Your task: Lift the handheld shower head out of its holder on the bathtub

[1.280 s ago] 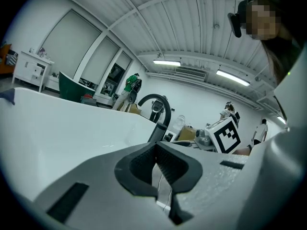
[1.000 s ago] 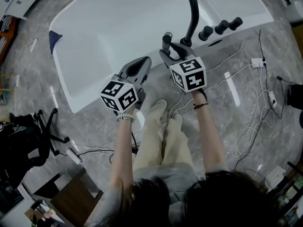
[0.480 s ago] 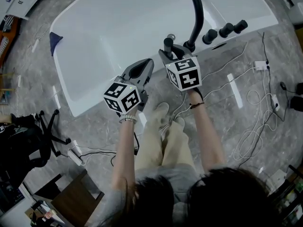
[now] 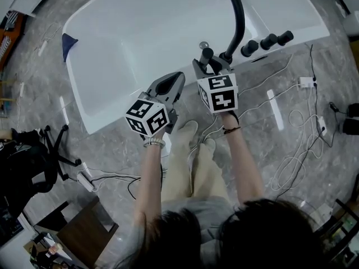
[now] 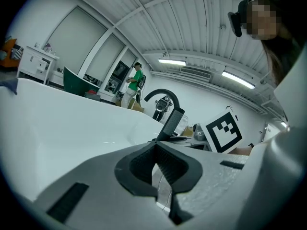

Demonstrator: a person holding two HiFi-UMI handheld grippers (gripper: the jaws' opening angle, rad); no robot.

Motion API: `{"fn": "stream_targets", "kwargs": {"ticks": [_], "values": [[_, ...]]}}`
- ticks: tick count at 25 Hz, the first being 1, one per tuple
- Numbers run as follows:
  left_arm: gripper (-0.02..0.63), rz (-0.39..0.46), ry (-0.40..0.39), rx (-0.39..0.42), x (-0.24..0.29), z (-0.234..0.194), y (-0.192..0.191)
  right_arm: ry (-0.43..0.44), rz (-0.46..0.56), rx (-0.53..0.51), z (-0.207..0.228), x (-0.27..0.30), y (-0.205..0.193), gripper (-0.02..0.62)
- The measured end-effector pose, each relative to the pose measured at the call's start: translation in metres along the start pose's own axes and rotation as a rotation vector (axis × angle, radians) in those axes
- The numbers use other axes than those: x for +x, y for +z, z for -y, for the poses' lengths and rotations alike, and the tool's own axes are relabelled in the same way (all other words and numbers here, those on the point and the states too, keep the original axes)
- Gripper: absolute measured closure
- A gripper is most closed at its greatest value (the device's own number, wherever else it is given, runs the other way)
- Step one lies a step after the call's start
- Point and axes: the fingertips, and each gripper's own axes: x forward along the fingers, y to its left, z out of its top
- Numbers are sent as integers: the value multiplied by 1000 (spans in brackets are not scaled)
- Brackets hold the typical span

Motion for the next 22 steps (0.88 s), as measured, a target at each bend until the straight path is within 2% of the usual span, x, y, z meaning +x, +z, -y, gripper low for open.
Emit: {"fn": "stream_targets", "kwargs": {"ticks": [12,22], "values": [[601,34,-8,5,-21,42,43,2,36,-13,-13,-56,50,463],[601,77,10,49,-54,79,83,19,97,-36,-32,-109,96,463]]}}
